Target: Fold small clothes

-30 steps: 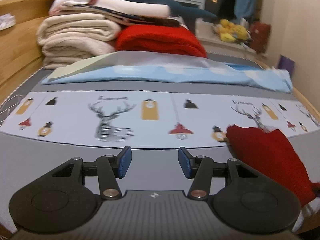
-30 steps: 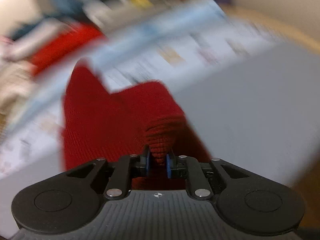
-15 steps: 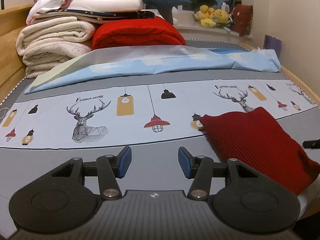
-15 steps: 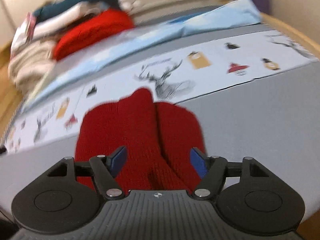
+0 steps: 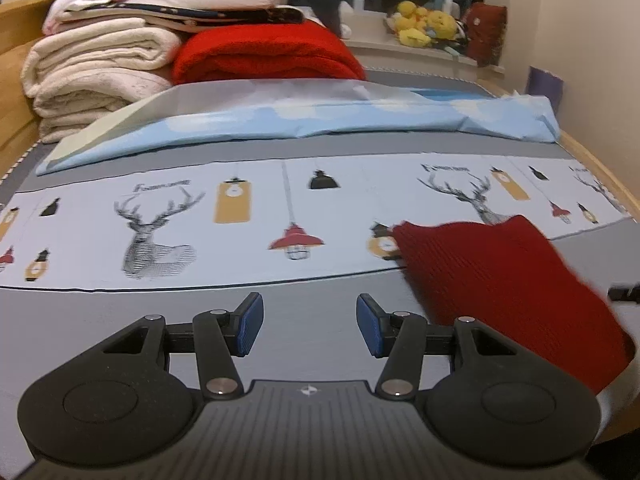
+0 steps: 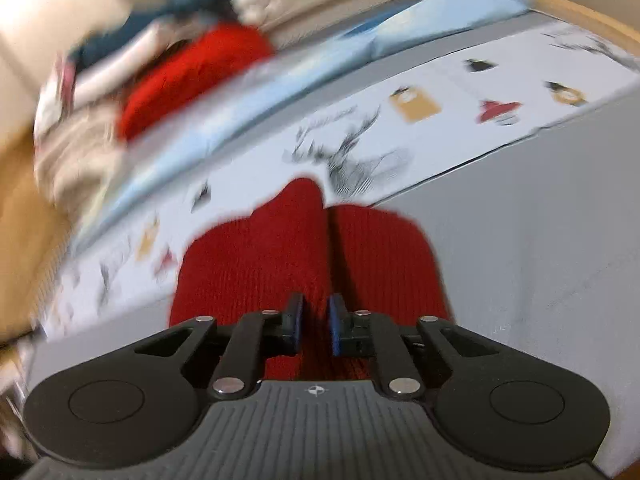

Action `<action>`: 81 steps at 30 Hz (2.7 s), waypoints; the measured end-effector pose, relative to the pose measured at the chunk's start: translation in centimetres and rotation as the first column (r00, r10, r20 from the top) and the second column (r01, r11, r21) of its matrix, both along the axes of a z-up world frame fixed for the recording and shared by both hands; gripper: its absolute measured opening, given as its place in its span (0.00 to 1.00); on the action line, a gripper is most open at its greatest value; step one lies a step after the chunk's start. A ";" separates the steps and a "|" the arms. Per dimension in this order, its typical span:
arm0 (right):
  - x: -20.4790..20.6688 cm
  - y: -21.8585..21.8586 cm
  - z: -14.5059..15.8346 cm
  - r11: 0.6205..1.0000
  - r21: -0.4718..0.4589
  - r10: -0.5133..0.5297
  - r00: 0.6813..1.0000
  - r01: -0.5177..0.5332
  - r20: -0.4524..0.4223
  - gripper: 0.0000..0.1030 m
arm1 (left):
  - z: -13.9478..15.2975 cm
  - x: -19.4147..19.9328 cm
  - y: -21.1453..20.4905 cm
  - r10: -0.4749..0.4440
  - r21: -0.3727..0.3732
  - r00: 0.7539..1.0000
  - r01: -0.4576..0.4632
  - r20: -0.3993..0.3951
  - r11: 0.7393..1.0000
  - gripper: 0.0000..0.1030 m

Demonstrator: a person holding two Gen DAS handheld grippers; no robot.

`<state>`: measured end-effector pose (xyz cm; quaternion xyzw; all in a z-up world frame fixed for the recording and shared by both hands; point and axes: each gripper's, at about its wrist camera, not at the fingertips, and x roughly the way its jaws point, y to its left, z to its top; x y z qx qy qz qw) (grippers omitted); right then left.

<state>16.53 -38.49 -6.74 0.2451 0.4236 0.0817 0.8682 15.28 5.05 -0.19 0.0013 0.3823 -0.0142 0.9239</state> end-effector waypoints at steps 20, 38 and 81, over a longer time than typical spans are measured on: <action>3.3 -2.6 -6.2 0.994 0.016 -0.100 0.941 0.111 -0.324 0.65 | -8.8 5.4 -10.7 -0.182 -0.399 0.934 0.048 -0.307 0.916 0.79; 3.9 -0.8 -6.9 0.998 0.002 -0.054 0.944 0.058 -0.327 0.19 | -11.1 8.9 -10.5 -0.172 -0.530 0.932 -0.026 -0.320 0.847 0.57; 8.0 21.0 -4.6 0.962 0.237 0.161 0.982 -0.133 -0.100 0.37 | -4.6 3.9 8.2 0.043 -0.195 0.984 -0.077 -0.174 0.978 0.56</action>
